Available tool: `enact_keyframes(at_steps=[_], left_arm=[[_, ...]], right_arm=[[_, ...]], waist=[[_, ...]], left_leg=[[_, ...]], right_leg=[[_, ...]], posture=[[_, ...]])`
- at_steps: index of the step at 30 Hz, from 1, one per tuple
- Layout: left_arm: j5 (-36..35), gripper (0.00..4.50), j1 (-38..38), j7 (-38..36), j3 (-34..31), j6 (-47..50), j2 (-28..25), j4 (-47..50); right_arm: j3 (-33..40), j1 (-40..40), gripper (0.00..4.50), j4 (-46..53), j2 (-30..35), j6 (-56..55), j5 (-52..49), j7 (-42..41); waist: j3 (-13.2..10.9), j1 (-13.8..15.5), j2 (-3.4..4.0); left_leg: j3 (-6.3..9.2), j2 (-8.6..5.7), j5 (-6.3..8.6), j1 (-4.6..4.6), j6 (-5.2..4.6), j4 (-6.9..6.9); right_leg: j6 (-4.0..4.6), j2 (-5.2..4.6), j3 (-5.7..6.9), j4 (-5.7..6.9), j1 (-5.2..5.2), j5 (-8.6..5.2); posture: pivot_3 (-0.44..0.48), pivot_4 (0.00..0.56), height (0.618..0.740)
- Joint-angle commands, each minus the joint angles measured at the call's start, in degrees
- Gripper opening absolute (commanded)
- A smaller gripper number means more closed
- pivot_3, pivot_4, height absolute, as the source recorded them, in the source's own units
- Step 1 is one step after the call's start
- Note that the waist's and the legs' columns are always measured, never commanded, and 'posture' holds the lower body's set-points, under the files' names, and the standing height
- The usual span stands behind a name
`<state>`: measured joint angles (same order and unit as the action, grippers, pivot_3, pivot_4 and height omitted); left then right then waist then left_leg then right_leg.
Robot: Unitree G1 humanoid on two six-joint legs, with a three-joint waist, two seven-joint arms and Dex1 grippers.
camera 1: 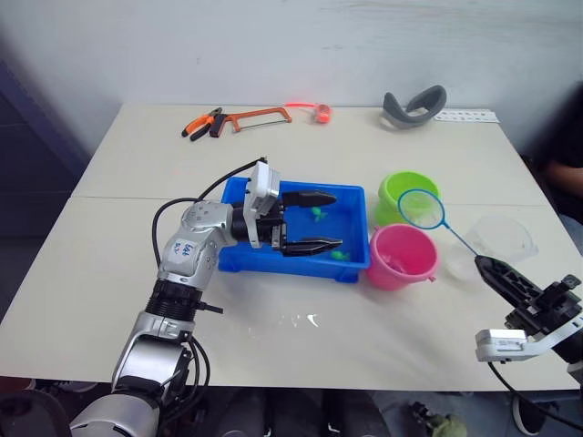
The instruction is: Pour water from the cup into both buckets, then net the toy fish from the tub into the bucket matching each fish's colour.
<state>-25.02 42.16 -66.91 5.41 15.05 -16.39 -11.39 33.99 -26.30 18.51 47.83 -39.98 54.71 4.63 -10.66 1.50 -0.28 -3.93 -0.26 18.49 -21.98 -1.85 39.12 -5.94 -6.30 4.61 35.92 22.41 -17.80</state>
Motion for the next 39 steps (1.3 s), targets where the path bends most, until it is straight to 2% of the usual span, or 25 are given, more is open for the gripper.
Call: enact_keyframes(at_steps=[1,3,9,13,18,21,23,28,31,35,39], left_arm=[[-0.77,4.47,0.39,-0.16,-0.54,-0.53,-0.05,1.76],[-0.61,4.47,0.54,-0.31,-0.89,-0.77,-0.63,1.43],[-3.30,4.47,-0.59,-3.23,-4.78,-0.42,-4.87,1.00],[-4.42,4.47,-1.06,-5.98,-8.89,-1.00,-10.10,-2.20],[-3.04,4.47,-3.08,-6.84,-12.31,-2.91,-16.31,-6.04],[-2.60,4.47,-4.51,-6.56,-13.22,-3.81,-18.01,-6.21],[-2.57,4.47,-6.16,-6.02,-13.39,-4.07,-18.52,-4.80],[-2.96,4.47,-9.37,-3.82,-12.99,-3.21,-18.18,0.12],[-2.60,4.47,-10.67,-2.86,-12.35,-2.86,-18.28,2.45],[-2.41,4.47,-11.16,-2.20,-11.49,-2.42,-18.12,3.75],[-2.57,4.47,-10.88,-1.55,-10.75,-2.22,-17.25,4.43]], right_arm=[[0.22,-1.09,0.00,-1.16,-0.92,0.55,-2.21,0.71],[0.75,-1.55,0.00,-0.85,-1.43,0.17,-5.53,-0.01],[-0.59,-1.71,0.00,4.19,3.45,2.59,-34.33,-14.72],[-4.75,4.44,0.00,7.48,10.00,11.02,-52.67,-26.27],[-12.40,14.78,0.00,6.17,18.62,25.16,-63.57,-40.06],[-17.30,22.16,0.00,4.69,22.01,29.60,-66.15,-46.80],[-23.01,29.78,0.00,3.24,23.52,32.85,-67.21,-51.93],[-33.82,43.69,0.00,-2.07,24.47,35.19,-61.19,-61.75],[-39.22,52.38,0.00,-6.84,22.60,29.01,-53.03,-63.19],[-44.33,61.43,0.00,-12.66,18.05,21.58,-47.82,-65.14],[-48.61,70.20,0.00,-17.16,14.12,18.77,-42.18,-67.49]], waist=[[0.00,-0.05,0.00],[0.00,-0.17,0.00],[0.00,-1.25,0.00],[-0.03,-1.83,-0.04],[-0.04,-1.46,-0.06],[-0.04,-0.94,-0.06],[-0.04,-0.83,-0.06],[-0.06,-1.01,-0.06],[-0.07,-1.39,-0.05],[-0.07,-1.73,-0.05],[-0.09,-1.88,0.00]], left_leg=[[-0.01,-0.02,0.00,-0.01,-0.01,0.00],[-0.02,-0.02,0.00,-0.02,-0.01,0.00],[-0.04,0.05,0.00,0.08,0.00,-0.01],[-0.05,0.10,0.00,0.33,0.00,-0.02],[0.09,0.15,0.13,0.75,-0.10,-0.09],[0.21,0.10,0.24,0.67,-0.25,-0.04],[0.20,0.10,0.33,0.60,-0.32,-0.01],[0.27,0.10,0.44,0.48,-0.31,0.01],[0.23,0.10,0.45,0.44,-0.30,0.02],[0.21,0.12,0.44,0.45,-0.25,0.03],[0.15,0.13,0.42,0.46,-0.20,0.04]], right_leg=[[0.00,-0.02,0.00,0.00,0.00,0.00],[0.00,-0.02,-0.01,0.00,0.00,0.00],[0.00,0.02,-0.06,0.02,-0.02,0.00],[0.01,-0.07,-0.09,0.04,-0.22,0.00],[0.05,-0.28,0.04,-0.16,-0.74,-0.03],[0.04,-0.40,0.15,-0.18,-0.82,-0.02],[0.00,-0.45,0.19,-0.29,-0.82,0.00],[-0.01,-0.48,0.38,-0.43,-0.81,0.00],[-0.01,-0.48,0.41,-0.45,-0.79,0.00],[-0.01,-0.42,0.43,-0.41,-0.77,0.00],[-0.01,-0.38,0.40,-0.33,-0.72,0.00]], posture=[[0.000,0.150,0.740],[0.000,0.150,0.740],[0.000,0.150,0.740],[0.000,0.150,0.740],[0.000,0.150,0.740],[0.000,0.150,0.740],[0.000,0.150,0.740],[0.000,0.150,0.740],[0.000,0.150,0.740],[0.000,0.150,0.740],[0.000,0.150,0.740]])
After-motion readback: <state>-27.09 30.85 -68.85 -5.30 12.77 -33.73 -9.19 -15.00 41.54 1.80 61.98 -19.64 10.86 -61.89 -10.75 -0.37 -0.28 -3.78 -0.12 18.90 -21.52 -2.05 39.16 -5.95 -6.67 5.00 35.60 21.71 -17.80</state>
